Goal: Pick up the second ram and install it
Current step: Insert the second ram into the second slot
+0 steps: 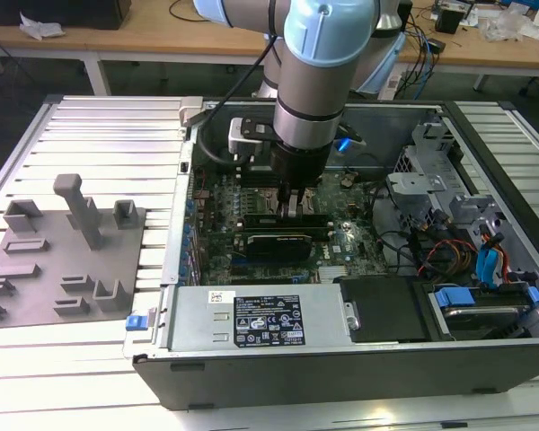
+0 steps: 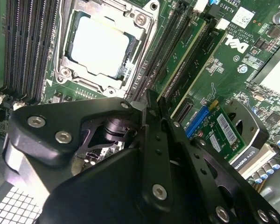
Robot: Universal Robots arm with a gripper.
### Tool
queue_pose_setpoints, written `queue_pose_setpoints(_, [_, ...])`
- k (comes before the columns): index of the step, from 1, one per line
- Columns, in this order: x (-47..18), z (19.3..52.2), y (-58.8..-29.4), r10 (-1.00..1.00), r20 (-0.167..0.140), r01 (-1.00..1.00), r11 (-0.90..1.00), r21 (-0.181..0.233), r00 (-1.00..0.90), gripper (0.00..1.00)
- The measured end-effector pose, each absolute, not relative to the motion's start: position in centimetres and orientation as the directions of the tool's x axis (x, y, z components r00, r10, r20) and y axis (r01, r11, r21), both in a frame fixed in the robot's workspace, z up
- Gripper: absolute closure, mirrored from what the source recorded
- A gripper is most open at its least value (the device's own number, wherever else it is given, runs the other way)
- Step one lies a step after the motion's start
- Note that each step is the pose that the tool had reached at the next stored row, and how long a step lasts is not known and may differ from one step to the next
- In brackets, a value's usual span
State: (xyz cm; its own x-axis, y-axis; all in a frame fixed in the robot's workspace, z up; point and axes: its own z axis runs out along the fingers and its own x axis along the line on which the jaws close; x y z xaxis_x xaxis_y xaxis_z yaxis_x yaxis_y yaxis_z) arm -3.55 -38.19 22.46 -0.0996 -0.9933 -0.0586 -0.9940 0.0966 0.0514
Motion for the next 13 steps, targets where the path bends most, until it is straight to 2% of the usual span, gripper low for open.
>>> queue_pose_setpoints(13, [-3.29,22.32,-38.21,-0.993,-0.059,-0.994,0.096,0.051,-0.099,0.86])
